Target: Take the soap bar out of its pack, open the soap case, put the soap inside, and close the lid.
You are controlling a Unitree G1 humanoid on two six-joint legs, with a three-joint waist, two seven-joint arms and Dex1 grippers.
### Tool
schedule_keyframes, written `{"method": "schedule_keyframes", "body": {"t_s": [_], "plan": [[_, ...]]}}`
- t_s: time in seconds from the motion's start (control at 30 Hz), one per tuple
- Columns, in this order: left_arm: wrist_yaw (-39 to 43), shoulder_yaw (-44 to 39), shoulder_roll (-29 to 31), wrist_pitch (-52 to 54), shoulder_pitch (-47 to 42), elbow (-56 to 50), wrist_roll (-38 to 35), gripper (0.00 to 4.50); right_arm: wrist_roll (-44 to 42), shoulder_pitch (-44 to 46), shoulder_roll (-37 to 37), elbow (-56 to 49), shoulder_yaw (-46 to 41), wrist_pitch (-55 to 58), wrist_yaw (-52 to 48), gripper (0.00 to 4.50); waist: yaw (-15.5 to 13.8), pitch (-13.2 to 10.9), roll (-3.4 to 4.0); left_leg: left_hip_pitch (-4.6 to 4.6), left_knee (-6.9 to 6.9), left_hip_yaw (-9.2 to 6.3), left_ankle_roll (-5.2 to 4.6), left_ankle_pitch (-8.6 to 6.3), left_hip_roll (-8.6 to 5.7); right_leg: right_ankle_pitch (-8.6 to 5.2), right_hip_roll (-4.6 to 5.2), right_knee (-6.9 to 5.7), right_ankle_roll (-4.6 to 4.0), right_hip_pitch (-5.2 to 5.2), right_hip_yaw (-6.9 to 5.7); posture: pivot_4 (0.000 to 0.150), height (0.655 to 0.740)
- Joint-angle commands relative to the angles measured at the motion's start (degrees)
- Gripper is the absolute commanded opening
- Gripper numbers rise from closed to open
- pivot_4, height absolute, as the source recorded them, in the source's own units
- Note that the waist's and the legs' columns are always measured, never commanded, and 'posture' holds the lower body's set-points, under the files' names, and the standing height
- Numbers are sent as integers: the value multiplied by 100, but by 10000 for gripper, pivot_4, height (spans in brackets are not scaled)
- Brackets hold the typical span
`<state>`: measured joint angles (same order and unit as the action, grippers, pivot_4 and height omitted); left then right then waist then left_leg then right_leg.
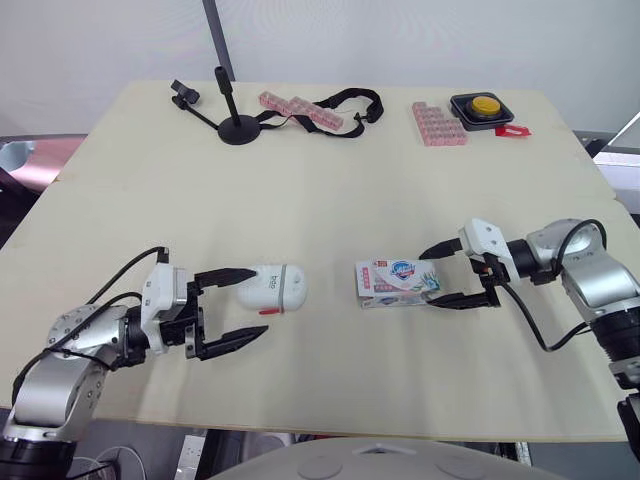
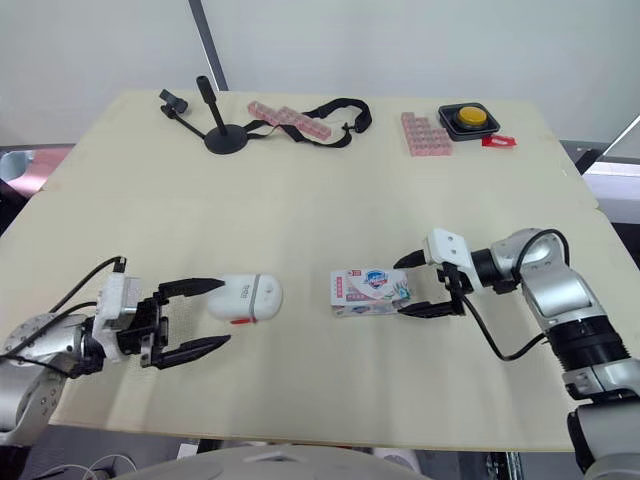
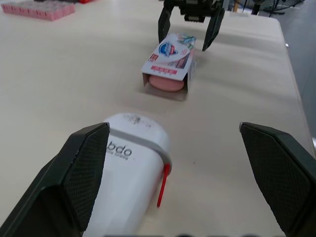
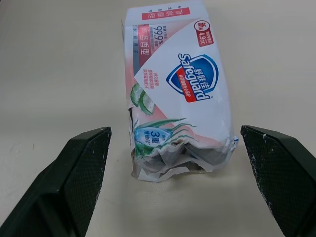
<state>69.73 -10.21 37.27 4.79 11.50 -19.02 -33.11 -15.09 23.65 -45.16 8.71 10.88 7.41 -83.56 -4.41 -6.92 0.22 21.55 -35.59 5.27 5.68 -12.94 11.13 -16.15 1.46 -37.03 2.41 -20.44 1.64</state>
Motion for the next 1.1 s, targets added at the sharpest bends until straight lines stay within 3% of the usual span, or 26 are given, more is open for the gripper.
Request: {"method": "schedule_keyframes", "body": {"t_s": [0.03,0.83,0.97,1.1], "plan": [[-70,-43,-47,-32,99,-262,-175,44839,48,95,27,55,-24,-145,-47,45000,3,0,0,-1,0,0,0,0,0,0,0,0,0,0,1,1500,7395],[-380,195,0,385,271,-598,-172,44839,264,90,325,424,57,-513,90,45000,11,0,0,-1,-10,1,0,0,2,0,-4,-10,0,-1,5,1500,7395],[-394,226,3,405,248,-611,-158,45000,276,88,343,463,51,-535,136,32930,11,0,0,-1,-10,1,0,0,3,0,-3,-11,0,-1,5,1500,7395],[-401,237,5,429,229,-618,-149,45000,267,59,362,451,60,-508,170,32930,12,0,0,-1,-11,1,0,0,3,0,-3,-11,0,-1,5,1500,7395]]}}
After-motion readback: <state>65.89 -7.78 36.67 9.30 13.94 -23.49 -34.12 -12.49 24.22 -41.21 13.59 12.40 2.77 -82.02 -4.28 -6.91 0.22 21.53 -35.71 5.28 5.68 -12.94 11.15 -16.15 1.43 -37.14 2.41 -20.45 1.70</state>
